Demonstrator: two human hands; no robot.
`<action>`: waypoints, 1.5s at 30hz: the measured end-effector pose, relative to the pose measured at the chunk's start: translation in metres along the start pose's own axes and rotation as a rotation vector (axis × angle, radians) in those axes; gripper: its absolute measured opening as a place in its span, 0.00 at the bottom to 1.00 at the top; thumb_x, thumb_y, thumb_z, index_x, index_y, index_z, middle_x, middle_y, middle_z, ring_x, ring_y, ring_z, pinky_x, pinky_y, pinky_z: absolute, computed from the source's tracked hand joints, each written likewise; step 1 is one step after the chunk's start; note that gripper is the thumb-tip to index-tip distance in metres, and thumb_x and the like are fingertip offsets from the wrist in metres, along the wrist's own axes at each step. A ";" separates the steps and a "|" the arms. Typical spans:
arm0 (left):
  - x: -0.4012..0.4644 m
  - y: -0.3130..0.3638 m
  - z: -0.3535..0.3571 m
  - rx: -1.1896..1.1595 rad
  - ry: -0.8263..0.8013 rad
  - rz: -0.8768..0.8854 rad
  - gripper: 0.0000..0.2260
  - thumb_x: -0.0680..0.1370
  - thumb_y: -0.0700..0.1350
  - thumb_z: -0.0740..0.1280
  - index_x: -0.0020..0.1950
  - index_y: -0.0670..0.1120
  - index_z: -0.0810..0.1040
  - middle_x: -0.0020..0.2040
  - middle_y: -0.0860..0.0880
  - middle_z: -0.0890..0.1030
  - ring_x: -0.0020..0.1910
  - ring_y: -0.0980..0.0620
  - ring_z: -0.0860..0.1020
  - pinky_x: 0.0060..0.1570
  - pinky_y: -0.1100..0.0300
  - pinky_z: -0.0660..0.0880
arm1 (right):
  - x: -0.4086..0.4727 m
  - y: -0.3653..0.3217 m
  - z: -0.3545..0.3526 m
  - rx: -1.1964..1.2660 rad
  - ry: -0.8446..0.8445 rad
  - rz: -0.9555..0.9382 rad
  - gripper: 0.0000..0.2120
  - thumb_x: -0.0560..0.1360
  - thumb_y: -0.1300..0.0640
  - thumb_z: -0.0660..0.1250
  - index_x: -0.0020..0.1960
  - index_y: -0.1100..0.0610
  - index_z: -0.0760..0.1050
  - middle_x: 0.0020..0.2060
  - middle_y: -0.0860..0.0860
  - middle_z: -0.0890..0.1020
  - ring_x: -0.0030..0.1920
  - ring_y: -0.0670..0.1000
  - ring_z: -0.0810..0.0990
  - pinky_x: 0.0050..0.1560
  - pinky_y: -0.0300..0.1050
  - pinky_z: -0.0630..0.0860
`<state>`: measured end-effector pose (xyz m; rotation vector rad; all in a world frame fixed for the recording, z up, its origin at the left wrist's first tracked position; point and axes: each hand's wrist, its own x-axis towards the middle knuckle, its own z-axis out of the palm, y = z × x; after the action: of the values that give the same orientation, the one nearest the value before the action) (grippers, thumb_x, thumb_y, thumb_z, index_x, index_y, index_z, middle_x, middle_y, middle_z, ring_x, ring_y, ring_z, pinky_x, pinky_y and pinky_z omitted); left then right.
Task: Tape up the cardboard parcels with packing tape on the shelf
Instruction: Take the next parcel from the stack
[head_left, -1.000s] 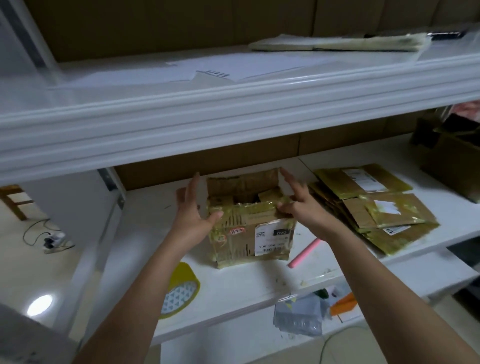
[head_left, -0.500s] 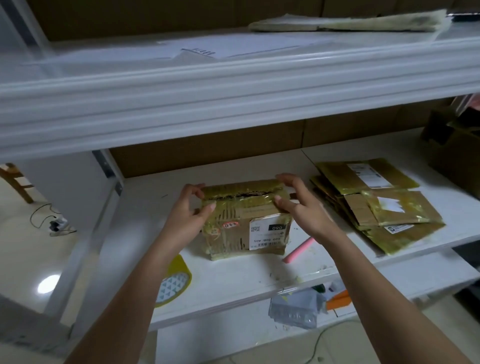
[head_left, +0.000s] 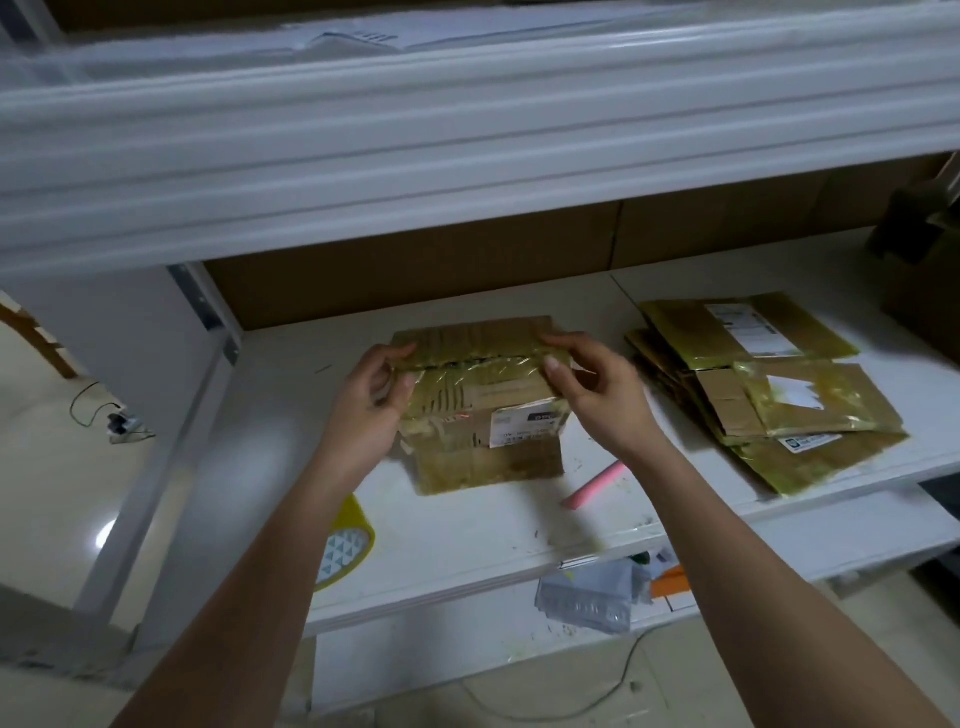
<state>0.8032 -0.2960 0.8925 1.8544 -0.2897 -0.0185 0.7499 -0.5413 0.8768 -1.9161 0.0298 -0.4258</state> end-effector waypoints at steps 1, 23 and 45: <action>0.002 0.000 0.000 0.001 0.001 -0.003 0.15 0.82 0.43 0.63 0.53 0.66 0.74 0.59 0.54 0.79 0.61 0.50 0.78 0.58 0.47 0.78 | 0.003 0.001 0.001 -0.001 0.003 -0.010 0.11 0.80 0.52 0.65 0.61 0.46 0.77 0.58 0.46 0.81 0.56 0.49 0.81 0.58 0.52 0.80; -0.023 -0.023 -0.004 0.204 0.045 -0.096 0.10 0.82 0.42 0.63 0.58 0.55 0.78 0.49 0.55 0.81 0.38 0.48 0.76 0.29 0.68 0.70 | -0.012 0.025 0.026 0.026 -0.003 0.085 0.10 0.78 0.52 0.67 0.58 0.51 0.81 0.53 0.43 0.82 0.57 0.45 0.79 0.55 0.38 0.78; -0.004 -0.029 0.013 -0.207 0.330 -0.355 0.17 0.76 0.42 0.73 0.64 0.41 0.79 0.51 0.51 0.81 0.44 0.61 0.79 0.49 0.67 0.73 | -0.004 0.018 0.044 0.153 0.124 0.311 0.01 0.80 0.55 0.63 0.50 0.51 0.73 0.39 0.48 0.85 0.36 0.44 0.83 0.34 0.34 0.77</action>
<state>0.8026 -0.3000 0.8606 1.6494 0.2630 0.0132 0.7627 -0.5077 0.8453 -1.6965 0.3623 -0.3257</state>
